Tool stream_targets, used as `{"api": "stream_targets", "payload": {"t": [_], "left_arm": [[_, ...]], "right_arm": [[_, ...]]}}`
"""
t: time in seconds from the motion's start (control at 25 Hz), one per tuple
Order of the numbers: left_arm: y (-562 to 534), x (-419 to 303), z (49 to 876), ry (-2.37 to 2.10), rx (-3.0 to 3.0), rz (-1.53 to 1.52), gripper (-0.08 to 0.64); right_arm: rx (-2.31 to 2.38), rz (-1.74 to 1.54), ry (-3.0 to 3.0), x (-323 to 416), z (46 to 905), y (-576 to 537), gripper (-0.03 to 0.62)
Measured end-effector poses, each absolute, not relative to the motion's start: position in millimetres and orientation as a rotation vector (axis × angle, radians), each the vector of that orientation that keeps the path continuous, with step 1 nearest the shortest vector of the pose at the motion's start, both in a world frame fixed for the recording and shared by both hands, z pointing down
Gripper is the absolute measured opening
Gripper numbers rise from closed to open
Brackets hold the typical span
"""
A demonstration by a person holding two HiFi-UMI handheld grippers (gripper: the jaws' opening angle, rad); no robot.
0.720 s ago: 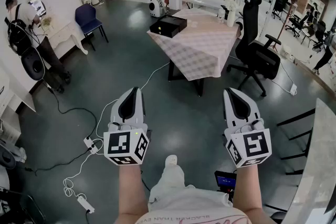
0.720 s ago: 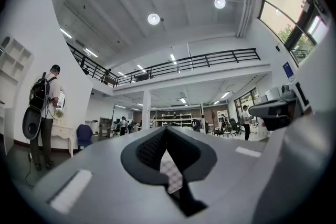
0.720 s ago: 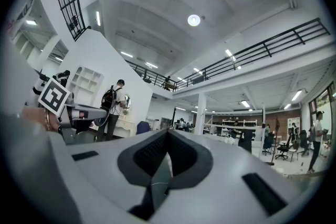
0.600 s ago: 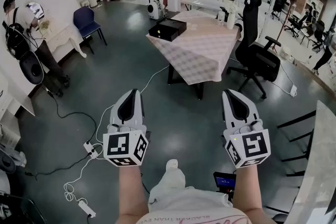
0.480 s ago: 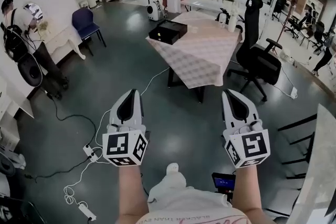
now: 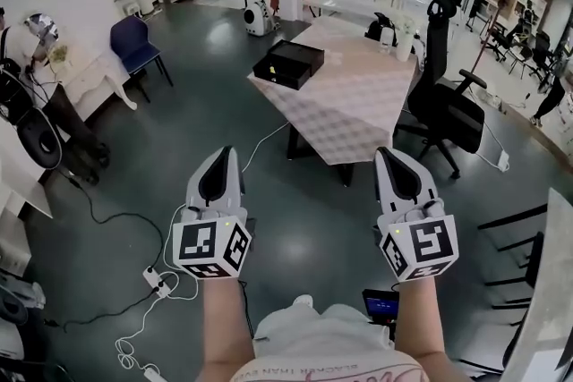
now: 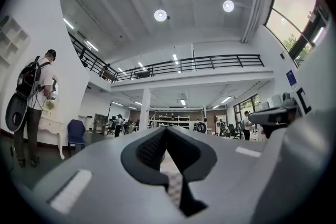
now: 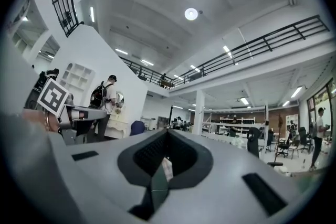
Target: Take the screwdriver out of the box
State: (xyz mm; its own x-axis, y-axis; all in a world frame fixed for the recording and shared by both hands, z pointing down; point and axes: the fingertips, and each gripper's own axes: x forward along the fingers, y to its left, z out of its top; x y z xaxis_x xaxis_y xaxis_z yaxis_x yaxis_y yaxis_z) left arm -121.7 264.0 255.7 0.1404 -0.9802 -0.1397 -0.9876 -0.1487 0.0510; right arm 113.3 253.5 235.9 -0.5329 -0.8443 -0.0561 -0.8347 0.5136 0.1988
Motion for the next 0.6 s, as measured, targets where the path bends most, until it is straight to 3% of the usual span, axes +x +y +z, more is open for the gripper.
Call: {"api": "stream_targets", "payload": {"t": [0.6], "left_arm": [[165.6, -149.6, 271.5, 2.034, -2.367, 0.236, 0.011]], "right_arm": [[1.437, -0.303, -2.686, 78.6, 255.7, 148.9, 0.006]]}}
